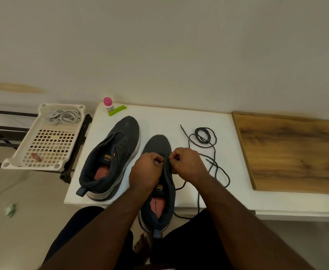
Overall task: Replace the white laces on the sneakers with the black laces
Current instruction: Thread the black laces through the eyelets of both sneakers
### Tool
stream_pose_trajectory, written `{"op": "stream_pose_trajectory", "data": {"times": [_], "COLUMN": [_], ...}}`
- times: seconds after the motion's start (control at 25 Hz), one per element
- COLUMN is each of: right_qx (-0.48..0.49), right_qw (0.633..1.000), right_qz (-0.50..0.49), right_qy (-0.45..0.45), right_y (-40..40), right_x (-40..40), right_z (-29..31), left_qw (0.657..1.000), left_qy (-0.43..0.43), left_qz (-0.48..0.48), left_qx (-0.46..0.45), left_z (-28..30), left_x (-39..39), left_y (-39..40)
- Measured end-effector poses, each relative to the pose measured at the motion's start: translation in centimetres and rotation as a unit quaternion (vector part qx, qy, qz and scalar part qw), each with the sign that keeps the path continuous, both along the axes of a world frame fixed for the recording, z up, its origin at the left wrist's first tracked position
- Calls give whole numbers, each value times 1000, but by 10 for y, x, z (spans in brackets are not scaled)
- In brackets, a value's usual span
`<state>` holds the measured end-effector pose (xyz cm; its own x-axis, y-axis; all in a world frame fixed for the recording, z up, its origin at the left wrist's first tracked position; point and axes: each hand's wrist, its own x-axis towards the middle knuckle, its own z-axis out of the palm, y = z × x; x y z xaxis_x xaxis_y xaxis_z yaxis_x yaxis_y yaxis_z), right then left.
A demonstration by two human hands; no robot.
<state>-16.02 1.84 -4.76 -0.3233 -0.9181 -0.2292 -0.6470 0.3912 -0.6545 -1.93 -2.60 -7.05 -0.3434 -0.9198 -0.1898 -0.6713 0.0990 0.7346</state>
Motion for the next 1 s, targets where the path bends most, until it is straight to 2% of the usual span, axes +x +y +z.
{"op": "stream_pose_trajectory", "data": {"times": [0.16,0.36,0.6,0.72,0.84,0.92,1.0], "right_qx": [13,21,21,22,18,3,-36], "right_qw": [994,999,992,985,972,975,990], "right_qz": [68,-20,-52,-80,-104,-88,-38], "right_qy": [79,-37,-113,-154,-208,-202,-134], "right_y": [-5,-2,-2,3,7,9,9], "right_x": [6,3,2,2,4,5,8], "right_z": [6,-4,-8,-3,-2,-3,-1], "left_qw": [998,990,979,975,980,986,988], "left_qy": [-55,-106,-142,-124,-54,7,49], "left_qz": [-14,-44,-85,-137,-168,-158,-139], "left_qx": [-34,-86,-118,-123,-95,-60,-45], "left_z": [-2,-2,-4,0,5,7,11], "left_x": [-2,-3,-3,1,9,16,22], "left_y": [-4,-4,-8,-13,-20,-26,-28]}}
